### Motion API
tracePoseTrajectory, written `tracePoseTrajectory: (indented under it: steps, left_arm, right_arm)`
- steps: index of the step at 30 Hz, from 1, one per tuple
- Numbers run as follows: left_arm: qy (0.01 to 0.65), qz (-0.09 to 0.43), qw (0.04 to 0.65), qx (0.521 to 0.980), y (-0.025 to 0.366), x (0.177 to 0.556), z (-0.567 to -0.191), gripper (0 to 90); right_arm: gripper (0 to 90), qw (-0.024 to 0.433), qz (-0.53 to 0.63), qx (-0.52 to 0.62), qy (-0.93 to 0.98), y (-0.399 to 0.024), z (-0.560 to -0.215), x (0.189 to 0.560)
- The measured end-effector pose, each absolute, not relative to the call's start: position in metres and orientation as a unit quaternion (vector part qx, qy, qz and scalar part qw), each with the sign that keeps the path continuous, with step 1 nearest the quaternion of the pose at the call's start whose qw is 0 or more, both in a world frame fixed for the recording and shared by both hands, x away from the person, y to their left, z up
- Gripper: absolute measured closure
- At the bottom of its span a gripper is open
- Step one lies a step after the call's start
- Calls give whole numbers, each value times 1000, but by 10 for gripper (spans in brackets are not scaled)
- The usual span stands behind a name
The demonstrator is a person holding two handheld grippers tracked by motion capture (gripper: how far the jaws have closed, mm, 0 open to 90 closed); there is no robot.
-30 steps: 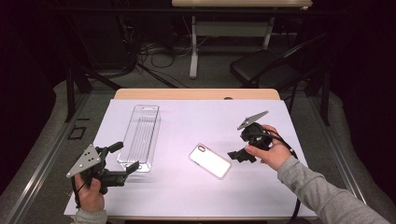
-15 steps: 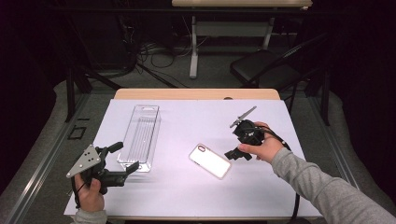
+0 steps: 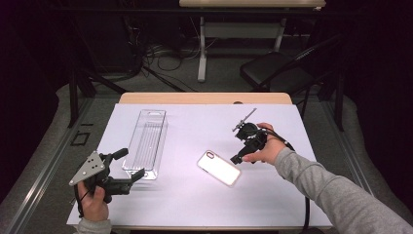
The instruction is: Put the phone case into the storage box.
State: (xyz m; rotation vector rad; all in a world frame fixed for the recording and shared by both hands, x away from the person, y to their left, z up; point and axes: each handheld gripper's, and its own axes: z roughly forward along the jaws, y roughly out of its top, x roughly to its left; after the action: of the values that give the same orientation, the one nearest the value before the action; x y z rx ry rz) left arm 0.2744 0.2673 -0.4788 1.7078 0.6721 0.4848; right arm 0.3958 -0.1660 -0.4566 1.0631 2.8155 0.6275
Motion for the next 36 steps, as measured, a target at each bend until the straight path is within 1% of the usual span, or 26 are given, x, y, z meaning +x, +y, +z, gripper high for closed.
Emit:
tracePoseTrajectory:
  steps: [5, 10, 19, 24, 29, 34, 36]
  left_arm:
    - [290, 209, 581, 731, 268, 274, -479, 80]
    - [291, 208, 582, 730, 268, 274, -479, 81]
    - [289, 207, 583, 731, 268, 275, -480, 81]
    - [289, 205, 582, 732, 268, 275, -481, 81]
    - [291, 205, 582, 731, 267, 275, -481, 81]
    - [290, 205, 582, 731, 268, 275, -481, 81]
    - [290, 205, 582, 731, 268, 275, -481, 81]
  right_arm:
    - [166, 27, 193, 342, 919, -159, -458, 401]
    - [205, 27, 187, 338, 922, -152, -462, 406]
    - [248, 28, 169, 331, 928, -143, -470, 411]
    - [330, 30, 163, 325, 931, -136, -471, 414]
    - [373, 26, 155, 322, 934, -131, -472, 417]
    - [458, 27, 136, 319, 938, -126, -475, 420]
    - [474, 28, 129, 319, 938, -125, -476, 420]
